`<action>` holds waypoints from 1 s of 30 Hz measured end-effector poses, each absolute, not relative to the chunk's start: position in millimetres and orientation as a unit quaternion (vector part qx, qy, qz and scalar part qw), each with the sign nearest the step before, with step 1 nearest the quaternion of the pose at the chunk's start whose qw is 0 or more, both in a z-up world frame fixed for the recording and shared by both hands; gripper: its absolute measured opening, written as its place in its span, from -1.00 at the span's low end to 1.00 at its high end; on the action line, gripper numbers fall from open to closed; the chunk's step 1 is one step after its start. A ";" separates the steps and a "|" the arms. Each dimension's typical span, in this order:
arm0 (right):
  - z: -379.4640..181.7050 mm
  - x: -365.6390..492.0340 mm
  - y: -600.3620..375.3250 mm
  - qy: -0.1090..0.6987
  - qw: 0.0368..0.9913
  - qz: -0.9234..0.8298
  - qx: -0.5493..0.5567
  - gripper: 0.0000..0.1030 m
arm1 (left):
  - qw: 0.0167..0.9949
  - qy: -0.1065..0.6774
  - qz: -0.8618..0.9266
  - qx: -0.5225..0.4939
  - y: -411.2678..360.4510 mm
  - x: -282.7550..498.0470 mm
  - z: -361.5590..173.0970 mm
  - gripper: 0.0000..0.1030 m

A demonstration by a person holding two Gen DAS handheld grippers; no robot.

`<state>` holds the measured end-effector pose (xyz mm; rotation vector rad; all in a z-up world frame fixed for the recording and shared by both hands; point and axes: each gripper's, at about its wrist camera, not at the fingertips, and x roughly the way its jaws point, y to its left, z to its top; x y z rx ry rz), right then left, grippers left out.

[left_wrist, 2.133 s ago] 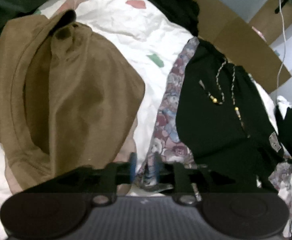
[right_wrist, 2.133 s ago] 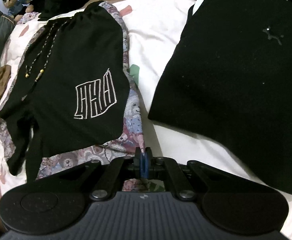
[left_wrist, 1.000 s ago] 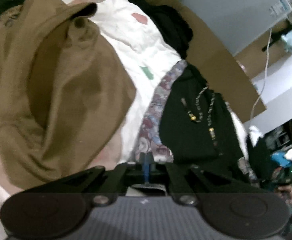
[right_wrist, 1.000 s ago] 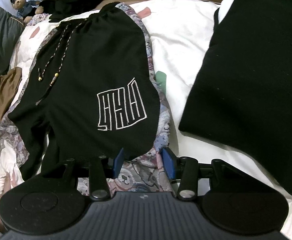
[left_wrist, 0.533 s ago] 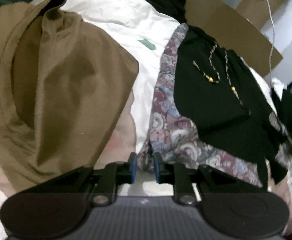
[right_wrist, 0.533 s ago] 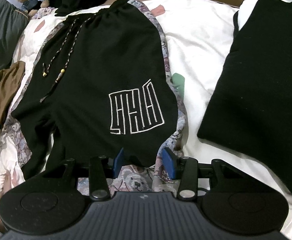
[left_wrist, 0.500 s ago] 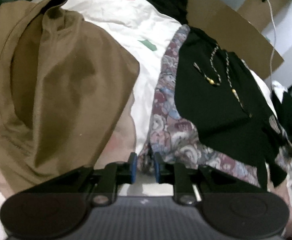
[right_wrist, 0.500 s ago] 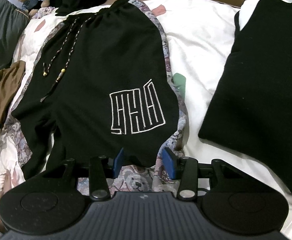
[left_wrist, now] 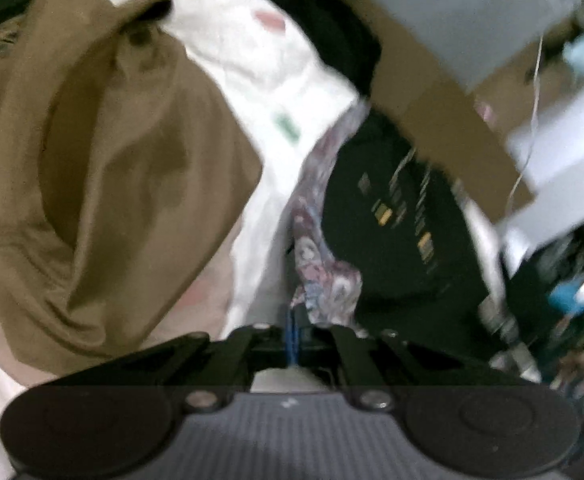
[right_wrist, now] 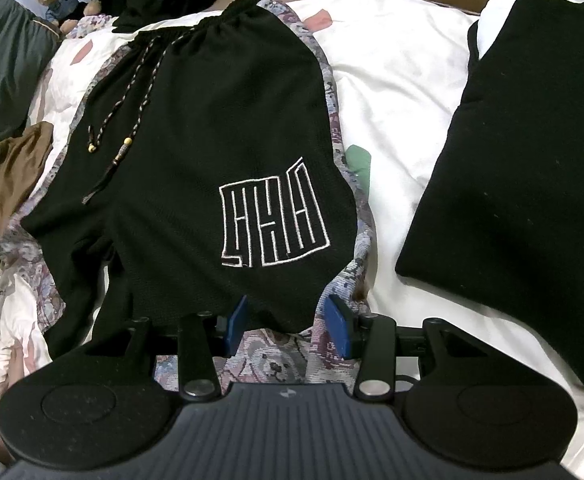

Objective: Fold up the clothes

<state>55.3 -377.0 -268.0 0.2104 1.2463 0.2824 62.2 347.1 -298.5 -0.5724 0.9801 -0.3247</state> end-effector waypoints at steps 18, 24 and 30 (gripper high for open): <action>-271.0 59.6 -383.4 0.581 0.797 0.132 0.095 -0.08 | 0.862 0.483 -0.058 -0.146 343.6 66.4 -295.9 -0.71; -271.2 57.1 -382.2 0.580 0.799 0.129 0.096 0.00 | 0.866 0.474 -0.106 -0.119 314.7 87.4 -286.8 -0.54; -275.1 46.7 -382.7 0.584 0.795 0.137 0.089 0.16 | 0.857 0.475 -0.182 -0.085 259.1 107.3 -280.8 -0.54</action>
